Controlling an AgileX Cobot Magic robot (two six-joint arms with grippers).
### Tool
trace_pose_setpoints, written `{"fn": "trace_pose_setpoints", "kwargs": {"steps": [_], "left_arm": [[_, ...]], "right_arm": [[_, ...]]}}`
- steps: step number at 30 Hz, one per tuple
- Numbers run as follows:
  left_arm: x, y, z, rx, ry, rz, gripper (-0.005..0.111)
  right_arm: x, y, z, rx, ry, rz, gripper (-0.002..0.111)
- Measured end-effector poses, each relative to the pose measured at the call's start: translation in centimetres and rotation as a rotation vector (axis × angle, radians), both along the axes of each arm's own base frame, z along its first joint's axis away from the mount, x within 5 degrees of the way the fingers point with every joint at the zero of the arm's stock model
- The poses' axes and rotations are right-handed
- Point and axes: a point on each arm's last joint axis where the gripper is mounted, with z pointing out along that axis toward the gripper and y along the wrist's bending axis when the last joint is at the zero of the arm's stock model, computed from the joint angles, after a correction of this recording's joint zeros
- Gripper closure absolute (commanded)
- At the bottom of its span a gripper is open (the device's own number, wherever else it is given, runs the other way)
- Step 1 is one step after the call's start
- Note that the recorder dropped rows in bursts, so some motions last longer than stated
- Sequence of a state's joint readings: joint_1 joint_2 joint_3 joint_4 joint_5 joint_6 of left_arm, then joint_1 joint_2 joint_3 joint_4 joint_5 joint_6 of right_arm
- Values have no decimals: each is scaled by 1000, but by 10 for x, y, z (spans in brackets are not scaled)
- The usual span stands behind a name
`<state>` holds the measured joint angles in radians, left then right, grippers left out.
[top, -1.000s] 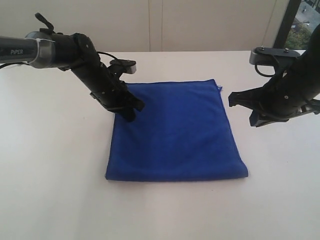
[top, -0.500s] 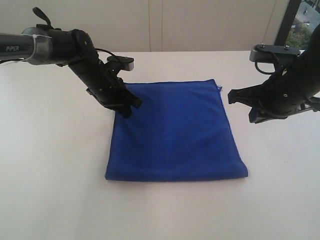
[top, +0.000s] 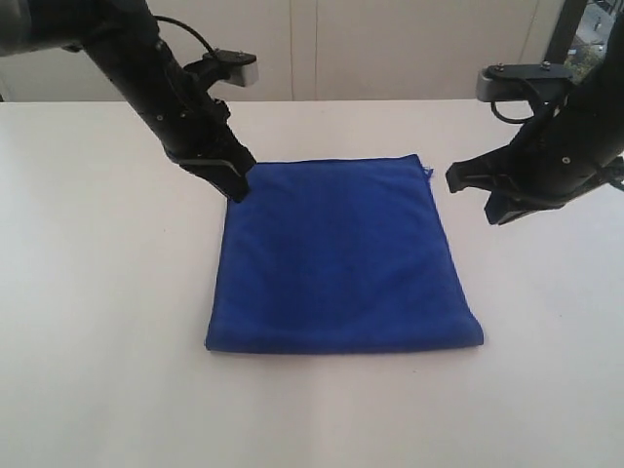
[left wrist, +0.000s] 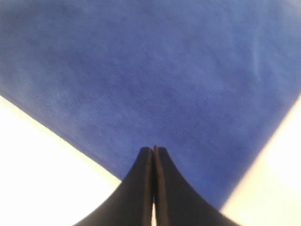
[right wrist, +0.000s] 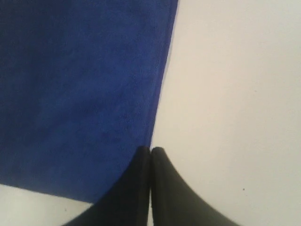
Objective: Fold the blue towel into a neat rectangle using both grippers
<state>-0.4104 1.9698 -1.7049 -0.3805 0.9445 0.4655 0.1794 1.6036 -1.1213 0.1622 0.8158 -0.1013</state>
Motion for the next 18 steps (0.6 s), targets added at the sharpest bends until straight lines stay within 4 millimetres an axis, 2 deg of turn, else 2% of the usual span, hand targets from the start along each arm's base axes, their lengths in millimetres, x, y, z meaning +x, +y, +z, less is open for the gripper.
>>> {"fn": "trace_pose_setpoints", "kwargs": {"steps": [4, 8, 13, 18], "left_arm": [[-23, -4, 10, 45, -8, -64, 107], [-48, -16, -1, 81, 1, -122, 107], [-68, -27, -39, 113, 9, -118, 107], [-67, -24, -69, 133, -26, -73, 107]], "right_arm": [[-5, 3, -1, 8, 51, 74, 108], [-13, 10, -10, 84, 81, 111, 108], [-20, 23, -25, 116, 76, 124, 108], [-19, 36, -49, 111, 113, 132, 108]]}}
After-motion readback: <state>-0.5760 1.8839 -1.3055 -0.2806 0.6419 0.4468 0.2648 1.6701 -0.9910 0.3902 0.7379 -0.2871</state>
